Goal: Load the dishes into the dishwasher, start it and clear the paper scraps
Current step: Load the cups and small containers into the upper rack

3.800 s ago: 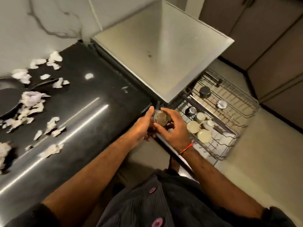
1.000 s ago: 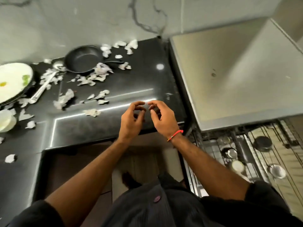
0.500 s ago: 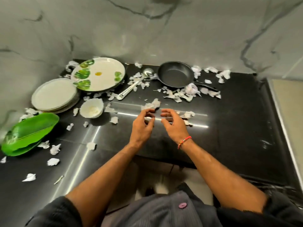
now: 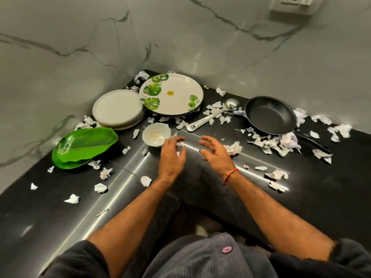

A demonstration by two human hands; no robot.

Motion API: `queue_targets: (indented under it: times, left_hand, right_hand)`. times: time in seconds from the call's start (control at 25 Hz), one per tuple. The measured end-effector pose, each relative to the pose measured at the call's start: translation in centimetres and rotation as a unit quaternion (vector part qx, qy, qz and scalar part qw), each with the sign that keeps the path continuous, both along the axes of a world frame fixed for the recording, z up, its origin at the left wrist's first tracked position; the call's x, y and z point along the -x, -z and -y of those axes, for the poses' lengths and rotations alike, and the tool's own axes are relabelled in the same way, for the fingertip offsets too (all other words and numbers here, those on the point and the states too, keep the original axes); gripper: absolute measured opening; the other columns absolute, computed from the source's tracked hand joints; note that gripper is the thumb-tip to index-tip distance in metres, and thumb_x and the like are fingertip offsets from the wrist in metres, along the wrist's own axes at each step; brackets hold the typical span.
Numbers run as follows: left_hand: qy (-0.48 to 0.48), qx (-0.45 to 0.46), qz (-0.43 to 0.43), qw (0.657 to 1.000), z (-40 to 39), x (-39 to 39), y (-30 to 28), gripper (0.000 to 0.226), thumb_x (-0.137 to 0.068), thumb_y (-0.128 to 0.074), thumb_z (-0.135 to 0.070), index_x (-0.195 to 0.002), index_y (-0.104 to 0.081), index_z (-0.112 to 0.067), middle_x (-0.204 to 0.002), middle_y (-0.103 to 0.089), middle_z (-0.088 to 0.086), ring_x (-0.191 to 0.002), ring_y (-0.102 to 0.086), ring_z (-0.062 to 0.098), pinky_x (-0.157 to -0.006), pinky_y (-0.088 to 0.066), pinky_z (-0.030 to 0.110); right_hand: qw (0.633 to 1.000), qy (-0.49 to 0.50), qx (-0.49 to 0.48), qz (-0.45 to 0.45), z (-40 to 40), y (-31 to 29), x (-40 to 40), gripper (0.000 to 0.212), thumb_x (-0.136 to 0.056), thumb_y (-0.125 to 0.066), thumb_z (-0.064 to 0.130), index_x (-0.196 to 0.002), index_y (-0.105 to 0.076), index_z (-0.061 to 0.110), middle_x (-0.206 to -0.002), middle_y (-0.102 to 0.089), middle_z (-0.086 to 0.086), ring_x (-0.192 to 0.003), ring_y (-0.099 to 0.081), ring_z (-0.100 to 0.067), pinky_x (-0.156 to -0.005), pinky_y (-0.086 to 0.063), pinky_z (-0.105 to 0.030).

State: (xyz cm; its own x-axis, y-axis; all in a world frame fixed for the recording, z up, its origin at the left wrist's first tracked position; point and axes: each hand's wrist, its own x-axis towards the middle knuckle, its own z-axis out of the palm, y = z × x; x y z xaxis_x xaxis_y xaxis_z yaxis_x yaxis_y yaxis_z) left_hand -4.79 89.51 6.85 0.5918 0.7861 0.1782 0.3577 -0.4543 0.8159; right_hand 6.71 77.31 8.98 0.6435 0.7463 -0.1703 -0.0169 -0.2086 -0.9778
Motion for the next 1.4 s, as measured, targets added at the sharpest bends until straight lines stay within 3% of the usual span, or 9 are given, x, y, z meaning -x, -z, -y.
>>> queue_targets:
  times: [0.16,0.28,0.4,0.52,0.68,0.92,1.04,1.2,1.4]
  left_hand:
    - [-0.039,-0.098,-0.259,0.96,-5.3,2.7,1.3,0.055,-0.093,-0.059,-0.029,-0.144,-0.044,-0.036,-0.163,-0.022,-0.007,-0.134,-0.029,0.031,-0.112,-0.031,0.054]
    - [-0.028,-0.123,-0.349,0.929,-7.5,3.2,2.2,0.044,-0.096,-0.058,-0.038,-0.14,-0.051,-0.04,-0.168,-0.001,-0.008,-0.138,-0.021,0.036,-0.11,-0.027,0.056]
    - [-0.045,-0.183,-0.363,0.913,-8.3,2.8,1.8,0.026,-0.097,-0.06,-0.036,-0.122,-0.069,-0.039,-0.166,-0.017,-0.008,-0.137,-0.022,0.035,-0.103,-0.028,0.055]
    - [-0.038,-0.19,-0.241,0.951,-7.2,1.8,0.5,0.022,-0.099,-0.057,-0.031,-0.118,-0.068,-0.032,-0.157,-0.037,-0.006,-0.135,-0.029,0.033,-0.102,-0.026,0.052]
    - [0.082,0.127,0.024,0.988,-1.3,-1.8,-3.8,0.018,-0.101,-0.056,-0.032,-0.119,-0.059,-0.032,-0.114,-0.062,-0.012,-0.116,-0.055,0.019,-0.106,-0.042,0.052]
    - [0.315,0.551,0.09,0.768,11.7,-7.8,-6.5,0.022,-0.107,-0.043,-0.021,-0.123,-0.056,-0.013,-0.124,-0.065,0.009,-0.115,-0.061,0.029,-0.103,-0.048,0.051]
    - [0.375,0.591,0.023,0.714,18.4,-9.1,-6.7,0.025,-0.108,-0.042,-0.024,-0.125,-0.056,-0.013,-0.129,-0.064,0.014,-0.114,-0.063,0.034,-0.101,-0.049,0.055]
    - [0.435,0.557,-0.061,0.704,27.9,-9.8,-6.7,0.032,-0.107,-0.043,-0.031,-0.131,-0.055,-0.013,-0.132,-0.063,0.014,-0.11,-0.067,0.034,-0.1,-0.052,0.056]
    - [0.532,0.435,-0.157,0.71,40.1,-8.7,-6.6,0.049,-0.094,-0.061,-0.053,-0.132,-0.052,-0.022,-0.126,-0.065,0.007,-0.107,-0.071,0.027,-0.082,-0.061,0.047]
  right_hand:
    - [0.999,-0.044,-0.001,0.004,-3.0,-0.3,0.9,0.042,-0.096,-0.057,0.008,-0.134,-0.051,0.025,-0.133,-0.06,0.0,-0.115,-0.061,-0.013,-0.095,-0.055,-0.041]
    - [0.998,-0.06,0.009,0.014,-3.0,0.2,1.3,0.038,-0.097,-0.058,0.011,-0.131,-0.054,0.026,-0.13,-0.062,0.005,-0.115,-0.062,-0.011,-0.097,-0.054,-0.042]
    - [0.999,-0.041,0.015,0.02,-1.9,0.5,1.1,0.034,-0.097,-0.058,0.011,-0.127,-0.058,0.025,-0.126,-0.064,0.006,-0.116,-0.062,-0.011,-0.1,-0.052,-0.042]
    - [1.0,-0.018,0.006,0.024,0.3,0.3,1.0,0.033,-0.097,-0.057,0.009,-0.125,-0.06,0.027,-0.126,-0.065,0.005,-0.115,-0.062,-0.012,-0.1,-0.053,-0.042]
    - [0.997,0.059,-0.048,0.023,4.7,-0.3,0.8,0.044,-0.094,-0.066,0.016,-0.13,-0.051,0.036,-0.139,-0.056,0.002,-0.121,-0.06,-0.015,-0.102,-0.051,-0.039]
    - [0.96,0.265,-0.083,0.021,16.2,-3.1,-0.1,0.064,-0.086,-0.072,0.034,-0.14,-0.037,0.035,-0.136,-0.054,0.005,-0.109,-0.065,-0.013,-0.078,-0.059,-0.032]
    - [0.923,0.377,-0.082,0.005,22.5,-3.7,0.0,0.054,-0.089,-0.069,0.03,-0.137,-0.046,0.02,-0.118,-0.066,-0.001,-0.096,-0.069,-0.014,-0.064,-0.059,-0.036]
    - [0.865,0.497,-0.062,0.026,31.8,-3.2,1.9,0.062,-0.077,-0.075,0.049,-0.129,-0.056,0.021,-0.116,-0.069,-0.009,-0.103,-0.067,-0.027,-0.083,-0.057,-0.05]
    - [0.81,0.582,-0.072,0.02,43.9,-2.2,5.9,0.057,-0.081,-0.079,0.036,-0.13,-0.057,0.017,-0.113,-0.07,-0.002,-0.103,-0.068,-0.015,-0.093,-0.056,-0.045]
